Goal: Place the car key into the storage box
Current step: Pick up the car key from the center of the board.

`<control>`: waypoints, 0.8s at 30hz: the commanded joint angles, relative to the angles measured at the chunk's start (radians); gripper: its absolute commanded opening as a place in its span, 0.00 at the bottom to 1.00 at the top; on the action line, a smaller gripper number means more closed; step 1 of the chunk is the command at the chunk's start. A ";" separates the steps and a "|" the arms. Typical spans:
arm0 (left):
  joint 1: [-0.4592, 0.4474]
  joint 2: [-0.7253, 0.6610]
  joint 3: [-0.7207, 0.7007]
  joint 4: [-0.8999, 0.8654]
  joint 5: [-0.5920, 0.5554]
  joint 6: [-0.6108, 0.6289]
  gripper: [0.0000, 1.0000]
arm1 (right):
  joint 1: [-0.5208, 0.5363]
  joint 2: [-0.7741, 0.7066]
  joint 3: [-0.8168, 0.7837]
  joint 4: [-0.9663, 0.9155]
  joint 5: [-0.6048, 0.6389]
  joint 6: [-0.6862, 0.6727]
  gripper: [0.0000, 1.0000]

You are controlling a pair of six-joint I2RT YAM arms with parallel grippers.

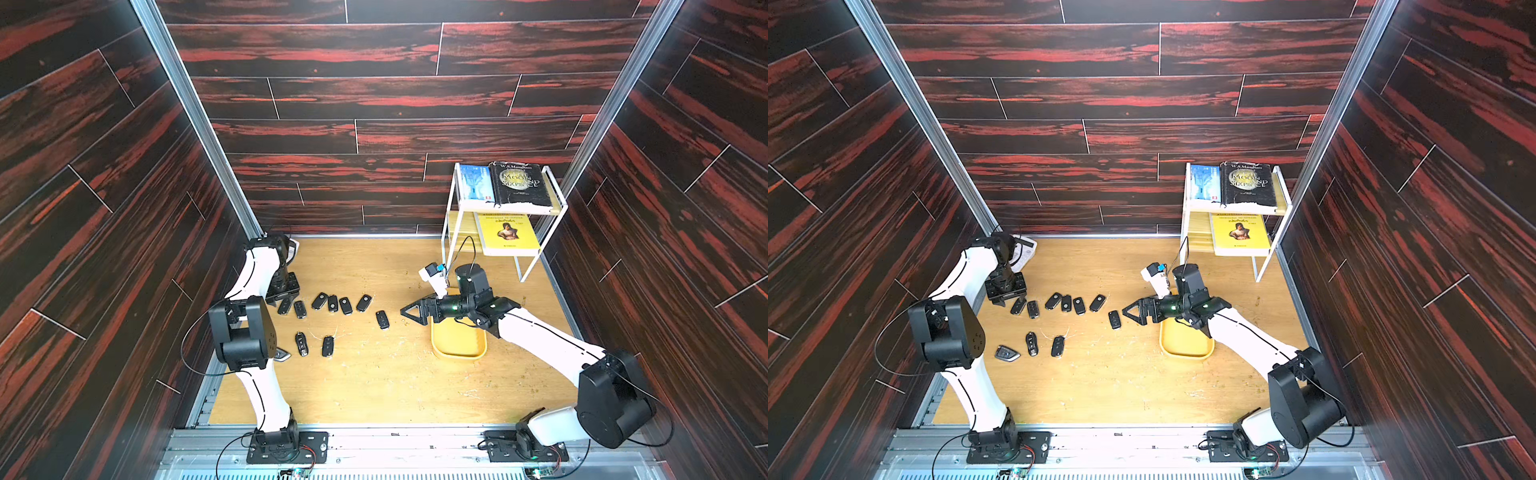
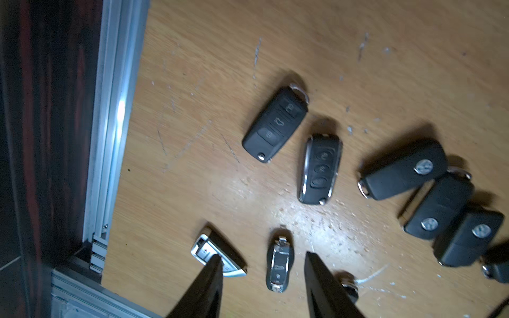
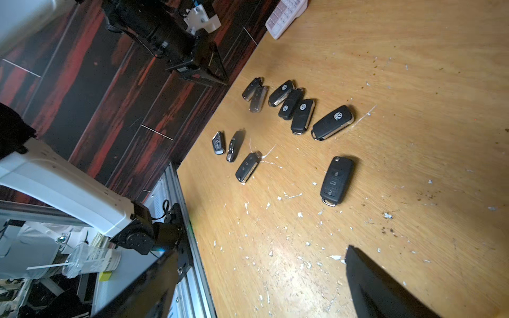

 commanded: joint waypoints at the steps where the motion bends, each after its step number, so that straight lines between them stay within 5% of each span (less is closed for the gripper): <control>1: 0.034 0.054 0.022 -0.032 -0.031 0.022 0.51 | 0.005 -0.005 -0.007 -0.004 0.067 -0.024 0.98; 6: 0.057 0.118 0.071 -0.023 -0.021 0.049 0.52 | 0.006 -0.018 0.006 -0.029 0.100 -0.034 0.99; 13: 0.071 0.149 0.091 0.007 0.039 0.092 0.67 | 0.007 -0.023 0.000 -0.028 0.120 -0.040 0.98; 24: 0.073 0.227 0.117 0.011 0.094 0.126 0.66 | 0.005 -0.004 0.015 -0.041 0.122 -0.037 0.99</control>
